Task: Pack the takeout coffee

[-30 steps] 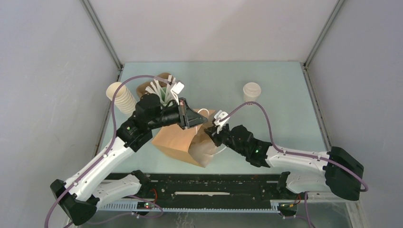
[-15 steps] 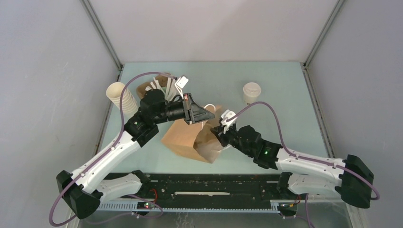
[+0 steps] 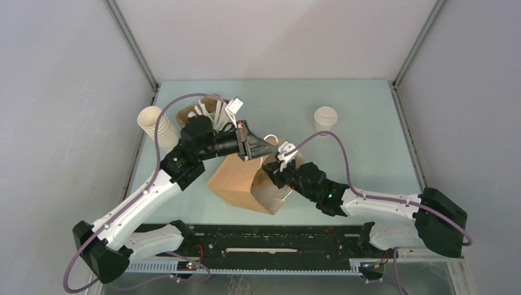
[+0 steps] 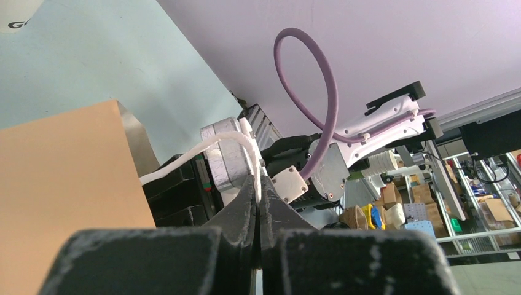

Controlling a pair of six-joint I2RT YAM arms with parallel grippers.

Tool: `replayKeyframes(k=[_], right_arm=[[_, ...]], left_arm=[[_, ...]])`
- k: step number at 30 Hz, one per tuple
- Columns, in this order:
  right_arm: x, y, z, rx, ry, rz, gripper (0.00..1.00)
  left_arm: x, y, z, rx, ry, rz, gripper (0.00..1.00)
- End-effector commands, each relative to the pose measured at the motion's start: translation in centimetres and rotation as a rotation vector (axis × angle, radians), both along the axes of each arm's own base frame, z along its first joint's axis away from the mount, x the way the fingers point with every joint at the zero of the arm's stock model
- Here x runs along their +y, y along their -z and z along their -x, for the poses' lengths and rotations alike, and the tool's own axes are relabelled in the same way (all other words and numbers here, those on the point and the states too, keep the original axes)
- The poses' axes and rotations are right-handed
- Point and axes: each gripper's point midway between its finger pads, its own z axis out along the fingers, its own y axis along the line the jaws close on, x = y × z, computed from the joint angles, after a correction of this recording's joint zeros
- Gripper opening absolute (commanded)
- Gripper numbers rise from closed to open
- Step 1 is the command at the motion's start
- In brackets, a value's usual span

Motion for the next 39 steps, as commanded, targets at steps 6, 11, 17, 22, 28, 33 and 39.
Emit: replayKeyframes(k=[6,11,17,22,28,33,39], right_arm=[[1.0,-1.4,-0.2,-0.033,-0.02,-0.047,0.26],[0.6,-0.5,-1.3,-0.031,0.037,0.015,0.25],[0.7,-0.6,-2.1,-0.041,0.074,0.045,0.27],[1.1,-0.8,-2.1,-0.047,0.067,0.037,0.29],[1.5,-0.9,-2.4,-0.117,0.054,0.07,0.28],[2.2,-1.1,-2.5,-0.167,0.03,0.078,0.29],[1.4,-1.4,-2.5,-0.137,0.068,0.107,0.51]], left_arm=[[0.7,-2.7,1.2,-0.08,0.011,0.057,0.0],[1.0,-2.3,1.4,-0.079,0.004,0.046,0.0],[1.2,-2.0,1.5,-0.079,-0.003,0.043,0.0],[1.4,-1.5,1.7,-0.074,-0.003,0.029,0.0],[1.3,-1.1,1.6,-0.07,0.001,0.018,0.0],[1.3,-0.6,1.7,-0.062,0.006,0.009,0.0],[1.6,-0.1,1.6,-0.068,-0.006,-0.016,0.0]])
